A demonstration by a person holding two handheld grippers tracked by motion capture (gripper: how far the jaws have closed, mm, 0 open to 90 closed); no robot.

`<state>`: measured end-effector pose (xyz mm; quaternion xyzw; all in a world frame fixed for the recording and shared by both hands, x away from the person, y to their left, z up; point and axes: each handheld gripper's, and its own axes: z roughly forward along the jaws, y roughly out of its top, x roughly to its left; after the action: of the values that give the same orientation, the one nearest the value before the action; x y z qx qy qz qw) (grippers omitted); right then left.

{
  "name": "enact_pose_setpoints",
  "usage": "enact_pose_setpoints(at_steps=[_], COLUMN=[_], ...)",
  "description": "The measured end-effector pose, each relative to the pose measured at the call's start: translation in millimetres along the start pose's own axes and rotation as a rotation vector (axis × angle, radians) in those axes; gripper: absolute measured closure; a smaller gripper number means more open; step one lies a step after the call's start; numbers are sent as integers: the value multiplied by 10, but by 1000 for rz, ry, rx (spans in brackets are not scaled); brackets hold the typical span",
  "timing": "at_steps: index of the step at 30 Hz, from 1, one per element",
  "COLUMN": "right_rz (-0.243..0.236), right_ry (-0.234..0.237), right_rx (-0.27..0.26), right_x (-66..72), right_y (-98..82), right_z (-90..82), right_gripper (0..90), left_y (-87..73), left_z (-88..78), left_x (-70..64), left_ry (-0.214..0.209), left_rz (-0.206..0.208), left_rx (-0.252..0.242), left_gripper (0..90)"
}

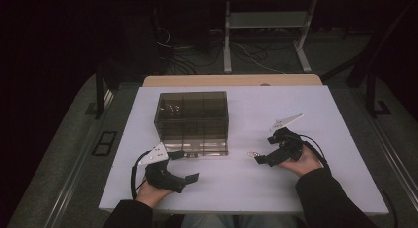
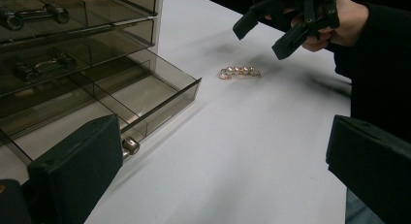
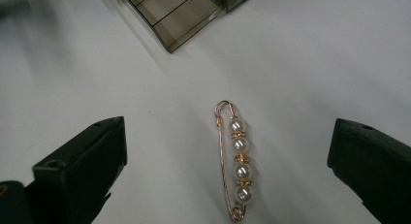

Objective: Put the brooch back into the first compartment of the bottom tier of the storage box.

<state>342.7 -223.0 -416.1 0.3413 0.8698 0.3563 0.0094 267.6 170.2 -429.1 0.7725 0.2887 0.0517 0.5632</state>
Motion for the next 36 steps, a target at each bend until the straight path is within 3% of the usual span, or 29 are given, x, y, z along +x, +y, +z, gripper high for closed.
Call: enact_pose_setpoints(at_steps=[12,19,27,29,33,36], right_rz=[-24,-53,-76,-83,-90,-103], right_ry=[19,34,22,17,9,13], right_rx=[41,92,134,141,137,137], right_x=[9,40,62,59,54,62], right_y=[19,17,6,3,-1,-2], right_z=[138,232,276,275,270,260], right_gripper=[2,2,3,49,60,144], left_y=[0,-1,-2,-2,-1,-1], left_z=[6,5,8,7,5,2], left_x=[-4,-1,-2,-1,-2,1], left_ry=[-3,-4,-5,-4,-2,-2], left_rz=[0,0,0,1,-1,0], left_rx=[2,2,4,4,2,2], left_gripper=[0,0,0,0,0,0])
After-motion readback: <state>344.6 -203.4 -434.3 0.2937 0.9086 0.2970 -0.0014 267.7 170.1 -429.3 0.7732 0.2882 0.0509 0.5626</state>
